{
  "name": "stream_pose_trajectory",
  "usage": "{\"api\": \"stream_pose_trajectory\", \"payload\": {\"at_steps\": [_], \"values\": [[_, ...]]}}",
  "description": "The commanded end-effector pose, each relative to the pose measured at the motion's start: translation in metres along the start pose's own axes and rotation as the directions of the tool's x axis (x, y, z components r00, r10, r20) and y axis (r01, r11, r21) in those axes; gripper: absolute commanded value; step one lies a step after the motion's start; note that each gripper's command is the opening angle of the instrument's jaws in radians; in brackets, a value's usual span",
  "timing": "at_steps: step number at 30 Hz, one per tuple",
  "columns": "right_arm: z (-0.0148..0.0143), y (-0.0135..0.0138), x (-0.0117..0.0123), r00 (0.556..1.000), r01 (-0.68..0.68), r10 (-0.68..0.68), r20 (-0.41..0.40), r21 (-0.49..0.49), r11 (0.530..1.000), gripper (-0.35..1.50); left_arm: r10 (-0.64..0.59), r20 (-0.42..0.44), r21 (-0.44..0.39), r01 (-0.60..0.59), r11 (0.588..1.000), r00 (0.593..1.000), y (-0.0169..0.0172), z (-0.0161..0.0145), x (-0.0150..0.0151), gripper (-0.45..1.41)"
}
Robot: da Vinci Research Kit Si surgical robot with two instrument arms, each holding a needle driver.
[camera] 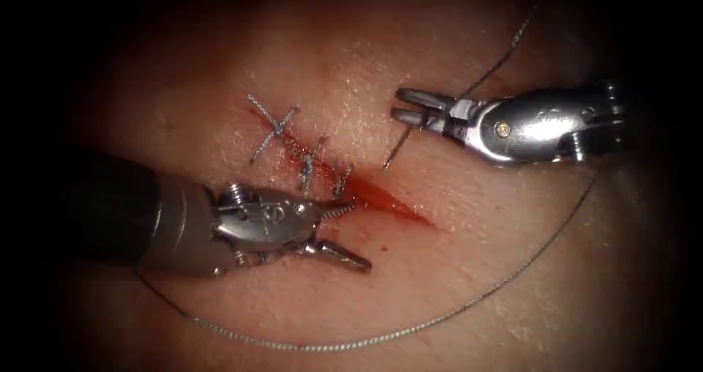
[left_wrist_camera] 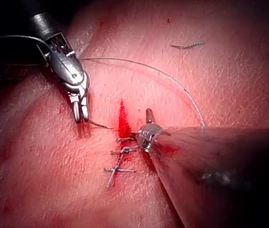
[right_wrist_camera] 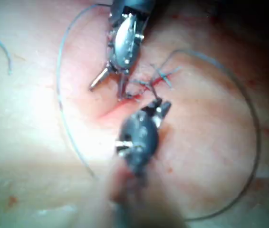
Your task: Wound Closure
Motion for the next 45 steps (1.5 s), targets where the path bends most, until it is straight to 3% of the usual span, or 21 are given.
{"api": "stream_pose_trajectory", "payload": {"at_steps": [1,6,7,10,11,14,15,19,21,26,28,32,33,34,35,36,38,40,45], "values": [[0.0008,-0.0005,-0.0004,1.000,-0.024,0.024,-0.004,0.005,1.000,-0.35,0.000,0.001,-0.003,0.000,1.000,1.000,0.0001,0.0007,-0.0004,0.47],[0.0019,-0.0004,-0.0008,0.987,-0.160,0.162,-0.022,0.049,0.986,-0.35,0.002,0.007,-0.005,-0.002,1.000,1.000,0.0003,0.0004,-0.0007,0.47],[0.0023,-0.0006,-0.0012,0.969,-0.245,0.247,-0.019,0.070,0.967,-0.35,0.004,0.007,-0.006,-0.004,1.000,1.000,0.0003,0.0002,-0.0008,0.47],[0.0025,-0.0009,-0.0015,0.951,-0.306,0.308,-0.014,0.085,0.948,-0.35,0.005,0.007,-0.005,-0.005,1.000,1.000,0.0004,0.0000,-0.0010,0.47],[0.0027,-0.0014,-0.0021,0.912,-0.409,0.411,0.000,0.110,0.906,-0.35,0.009,0.014,-0.006,-0.009,1.000,1.000,0.0004,-0.0003,-0.0014,0.47],[0.0028,-0.0018,-0.0026,0.879,-0.474,0.476,0.012,0.119,0.872,-0.35,0.011,0.020,-0.005,-0.010,1.000,1.000,0.0004,-0.0003,-0.0016,0.47],[0.0028,-0.0024,-0.0031,0.848,-0.528,0.529,0.024,0.123,0.841,-0.35,0.011,0.020,-0.004,-0.011,1.000,1.000,0.0003,-0.0002,-0.0017,0.47],[0.0028,-0.0032,-0.0037,0.818,-0.574,0.574,0.035,0.129,0.809,-0.35,0.011,0.020,-0.004,-0.011,1.000,1.000,0.0003,-0.0001,-0.0016,0.47],[0.0028,-0.0046,-0.0043,0.780,-0.624,0.624,0.052,0.146,0.768,-0.35,0.005,0.020,-0.004,-0.005,1.000,1.000,0.0003,-0.0001,-0.0017,0.47],[0.0029,-0.0060,-0.0044,0.753,-0.653,0.657,0.048,0.179,0.736,-0.35,0.018,0.020,-0.005,-0.018,1.000,1.000,0.0004,-0.0002,-0.0018,0.47],[0.0030,-0.0073,-0.0043,0.717,-0.685,0.695,0.040,0.221,0.694,-0.35,0.039,0.021,-0.009,-0.039,0.999,0.999,0.0006,-0.0007,-0.0022,0.47],[0.0030,-0.0076,-0.0041,0.694,-0.703,0.718,0.042,0.252,0.665,-0.35,0.063,0.021,-0.014,-0.062,0.998,0.998,0.0009,-0.0014,-0.0030,0.47],[0.0030,-0.0076,-0.0041,0.694,-0.704,0.719,0.040,0.247,0.666,0.05,0.064,0.022,-0.015,-0.063,0.998,0.998,0.0011,-0.0016,-0.0031,0.47],[0.0030,-0.0076,-0.0041,0.694,-0.704,0.719,0.040,0.247,0.666,0.05,0.064,0.022,-0.015,-0.063,0.998,0.998,0.0011,-0.0016,-0.0031,0.47],[0.0030,-0.0073,-0.0040,0.691,-0.709,0.722,0.033,0.223,0.668,0.86,0.077,0.022,-0.017,-0.077,0.997,0.997,0.0013,-0.0019,-0.0035,0.47],[0.0029,-0.0070,-0.0042,0.689,-0.711,0.724,0.028,0.216,0.669,1.16,0.090,0.021,-0.017,-0.089,0.996,0.996,0.0017,-0.0021,-0.0038,0.46],[0.0029,-0.0068,-0.0042,0.690,-0.712,0.723,0.035,0.213,0.670,1.25,0.090,0.021,-0.017,-0.089,0.996,0.996,0.0018,-0.0021,-0.0039,0.46],[0.0028,-0.0060,-0.0047,0.695,-0.714,0.715,0.075,0.183,0.675,1.47,0.107,0.021,-0.016,-0.107,0.994,0.994,0.0022,-0.0021,-0.0040,0.46],[0.0011,-0.0045,-0.0053,0.719,-0.693,0.688,0.102,0.184,0.697,1.47,0.139,0.020,-0.018,-0.138,0.990,0.990,0.0027,-0.0024,-0.0043,0.46]]}}
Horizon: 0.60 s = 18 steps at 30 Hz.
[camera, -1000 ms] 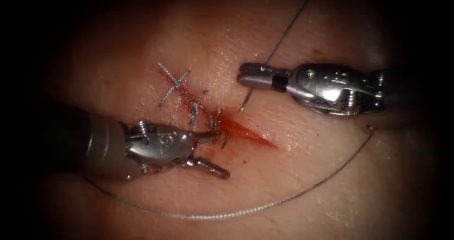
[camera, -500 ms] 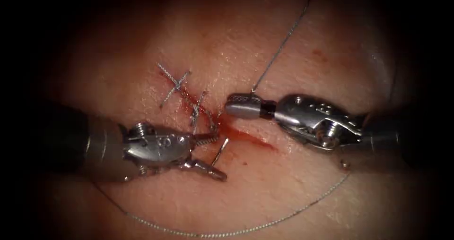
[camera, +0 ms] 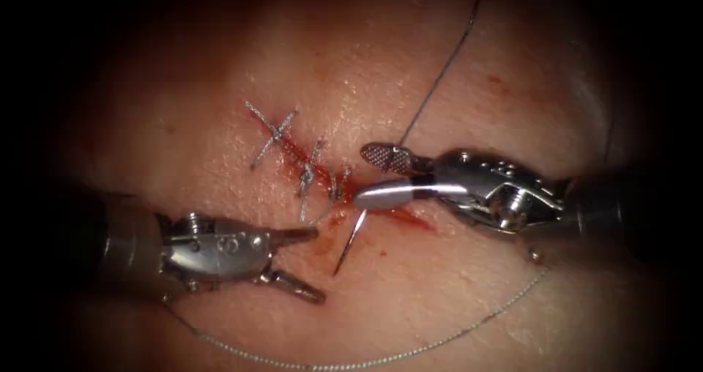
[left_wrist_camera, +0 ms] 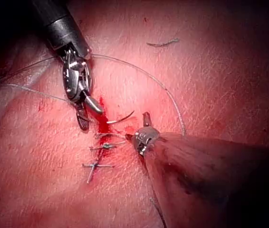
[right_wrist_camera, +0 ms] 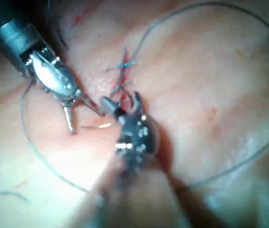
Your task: Wound Closure
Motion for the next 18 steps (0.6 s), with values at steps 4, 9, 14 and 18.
{"api": "stream_pose_trajectory", "payload": {"at_steps": [4,9,14,18], "values": [[-0.0028,0.0010,0.0004,0.999,0.036,-0.036,0.027,0.010,0.999,1.47,0.157,-0.003,-0.004,-0.157,0.988,0.988,0.0003,0.0001,-0.0009,0.47],[-0.0048,0.0010,0.0008,0.997,0.045,-0.046,0.058,0.020,0.999,1.47,0.400,-0.031,0.024,-0.399,0.917,0.916,0.0006,0.0007,-0.0005,0.59],[-0.0051,0.0010,0.0005,0.997,0.048,-0.049,0.056,0.023,0.999,1.45,0.529,-0.097,0.071,-0.525,0.848,0.843,0.0004,0.0018,0.0007,0.71],[-0.0052,0.0010,0.0004,0.997,0.048,-0.050,0.051,0.026,0.998,1.41,0.585,-0.130,0.101,-0.576,0.811,0.801,0.0005,0.0019,0.0018,0.71]]}}
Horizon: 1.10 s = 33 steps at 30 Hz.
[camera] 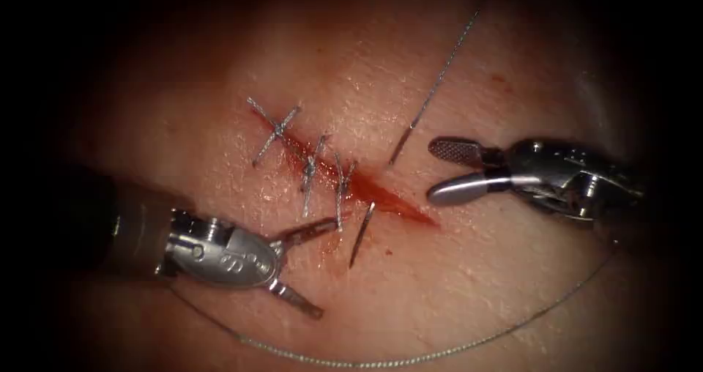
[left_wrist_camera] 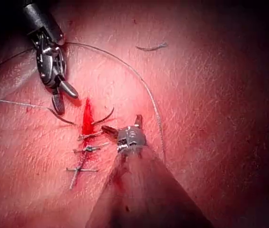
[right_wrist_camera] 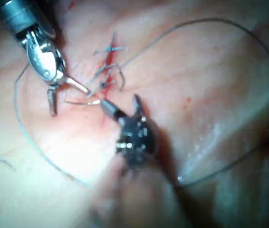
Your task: Wound Closure
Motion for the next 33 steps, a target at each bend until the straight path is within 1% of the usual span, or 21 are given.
{"api": "stream_pose_trajectory", "payload": {"at_steps": [1,5,9,11,12,14,15,18,22,23,25,26,27,28,30,32,33], "values": [[0.0006,-0.0002,-0.0008,1.000,-0.002,0.002,-0.004,0.004,1.000,1.41,0.020,-0.018,0.011,-0.020,1.000,1.000,0.0002,0.0005,0.0002,0.69],[0.0001,-0.0001,-0.0011,1.000,0.007,-0.006,-0.003,0.008,1.000,1.33,0.076,-0.062,0.039,-0.073,0.997,0.995,-0.0005,0.0001,0.0016,0.63],[0.0002,0.0000,-0.0016,1.000,0.012,-0.012,-0.003,0.006,1.000,1.33,0.103,-0.086,0.053,-0.099,0.994,0.991,-0.0013,0.0000,0.0029,0.56],[0.0003,0.0000,-0.0020,1.000,0.015,-0.015,-0.003,0.005,1.000,1.33,0.106,-0.096,0.056,-0.101,0.993,0.990,-0.0016,0.0004,0.0032,0.56],[0.0003,0.0000,-0.0020,1.000,0.015,-0.015,-0.003,0.005,1.000,1.33,0.106,-0.096,0.056,-0.101,0.993,0.990,-0.0016,0.0004,0.0032,0.56],[0.0008,0.0000,-0.0028,1.000,0.023,-0.023,-0.003,0.003,1.000,1.33,0.107,-0.099,0.054,-0.102,0.993,0.989,-0.0019,0.0017,0.0032,0.52],[0.0008,0.0000,-0.0028,1.000,0.023,-0.023,-0.003,0.003,1.000,1.33,0.107,-0.099,0.054,-0.102,0.993,0.989,-0.0019,0.0017,0.0032,0.52],[0.0010,-0.0001,-0.0031,1.000,0.026,-0.026,-0.003,0.002,1.000,1.33,0.119,-0.102,0.051,-0.114,0.992,0.988,-0.0021,0.0027,0.0025,0.52],[0.0010,-0.0002,-0.0033,1.000,0.027,-0.027,-0.003,0.002,1.000,1.33,0.129,-0.106,0.045,-0.125,0.991,0.986,-0.0024,0.0037,0.0014,0.46],[0.0010,-0.0002,-0.0033,1.000,0.027,-0.027,-0.003,0.002,1.000,1.33,0.132,-0.107,0.043,-0.128,0.991,0.985,-0.0025,0.0039,0.0011,0.41],[0.0012,-0.0003,-0.0034,1.000,0.028,-0.028,-0.004,0.000,1.000,1.33,0.134,-0.111,0.039,-0.130,0.991,0.985,-0.0031,0.0040,0.0007,0.22],[0.0014,-0.0004,-0.0035,1.000,0.029,-0.029,-0.004,-0.001,1.000,1.33,0.133,-0.115,0.036,-0.130,0.991,0.984,-0.0034,0.0038,0.0007,-0.05],[0.0014,-0.0004,-0.0036,1.000,0.029,-0.029,-0.004,-0.001,1.000,1.33,0.133,-0.117,0.034,-0.130,0.991,0.984,-0.0035,0.0035,0.0007,-0.40],[0.0015,-0.0005,-0.0036,1.000,0.029,-0.029,-0.004,-0.001,1.000,1.33,0.133,-0.123,0.032,-0.130,0.991,0.984,-0.0034,0.0033,0.0008,-0.45],[0.0016,-0.0007,-0.0036,1.000,0.029,-0.029,-0.004,-0.001,1.000,1.33,0.124,-0.112,0.017,-0.123,0.992,0.986,-0.0027,0.0025,0.0015,-0.45],[0.0017,-0.0007,-0.0036,1.000,0.029,-0.029,-0.005,-0.005,1.000,1.33,0.096,-0.110,0.004,-0.096,0.995,0.989,-0.0018,0.0020,0.0027,-0.45],[0.0017,-0.0007,-0.0036,1.000,0.028,-0.028,-0.005,-0.005,1.000,1.33,0.068,-0.110,-0.017,-0.070,0.997,0.992,-0.0012,0.0018,0.0038,-0.45]]}}
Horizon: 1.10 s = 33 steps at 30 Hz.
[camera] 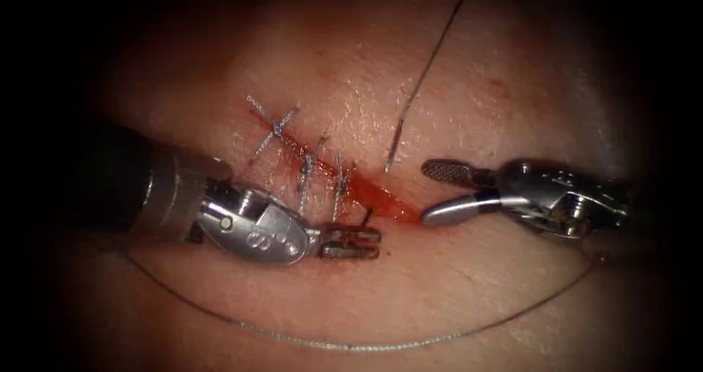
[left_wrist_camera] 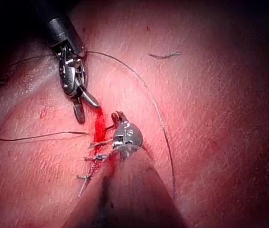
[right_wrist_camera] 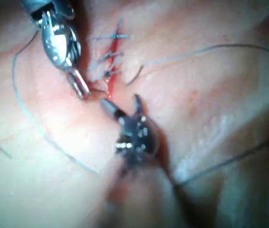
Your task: Wound Closure
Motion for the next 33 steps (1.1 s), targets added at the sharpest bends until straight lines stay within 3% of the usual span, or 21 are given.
{"api": "stream_pose_trajectory", "payload": {"at_steps": [1,2,5,8,11,17,25,27,33], "values": [[0.0008,-0.0003,-0.0007,1.000,-0.003,0.003,0.001,0.003,1.000,1.33,-0.005,-0.001,-0.006,0.005,1.000,1.000,0.0004,0.0007,-0.0002,-0.45],[0.0008,-0.0004,-0.0007,1.000,-0.004,0.004,0.001,0.003,1.000,1.33,-0.052,-0.025,-0.074,0.050,0.996,0.998,0.0012,0.0005,0.0018,-0.45],[0.0008,-0.0007,-0.0007,1.000,-0.004,0.004,0.001,0.005,1.000,1.33,-0.087,-0.052,-0.115,0.081,0.990,0.995,0.0017,0.0002,0.0034,-0.45],[0.0008,-0.0015,-0.0007,1.000,-0.005,0.005,0.002,0.011,1.000,1.35,-0.194,-0.087,-0.216,0.172,0.961,0.977,0.0027,-0.0009,0.0070,-0.45],[0.0007,-0.0024,-0.0009,1.000,-0.005,0.005,0.004,0.018,1.000,1.35,-0.224,-0.110,-0.280,0.186,0.942,0.968,0.0029,-0.0026,0.0095,-0.45],[0.0001,-0.0036,-0.0009,1.000,-0.008,0.008,0.002,0.023,1.000,1.35,-0.238,-0.084,-0.312,0.201,0.929,0.968,0.0033,-0.0055,0.0113,-0.45],[-0.0014,-0.0051,0.0011,0.999,0.008,-0.007,-0.040,0.009,1.000,1.28,-0.189,-0.053,-0.211,0.174,0.962,0.980,-0.0003,-0.0066,0.0121,-0.45],[-0.0026,-0.0068,0.0038,0.998,0.012,-0.014,-0.056,-0.036,0.999,1.23,-0.146,-0.034,-0.146,0.140,0.979,0.989,-0.0039,-0.0066,0.0123,-0.45],[-0.0048,-0.0106,0.0096,0.995,-0.037,0.029,-0.098,-0.081,0.996,1.04,-0.063,-0.033,-0.030,0.062,0.998,0.997,-0.0103,-0.0074,0.0133,-0.45]]}}
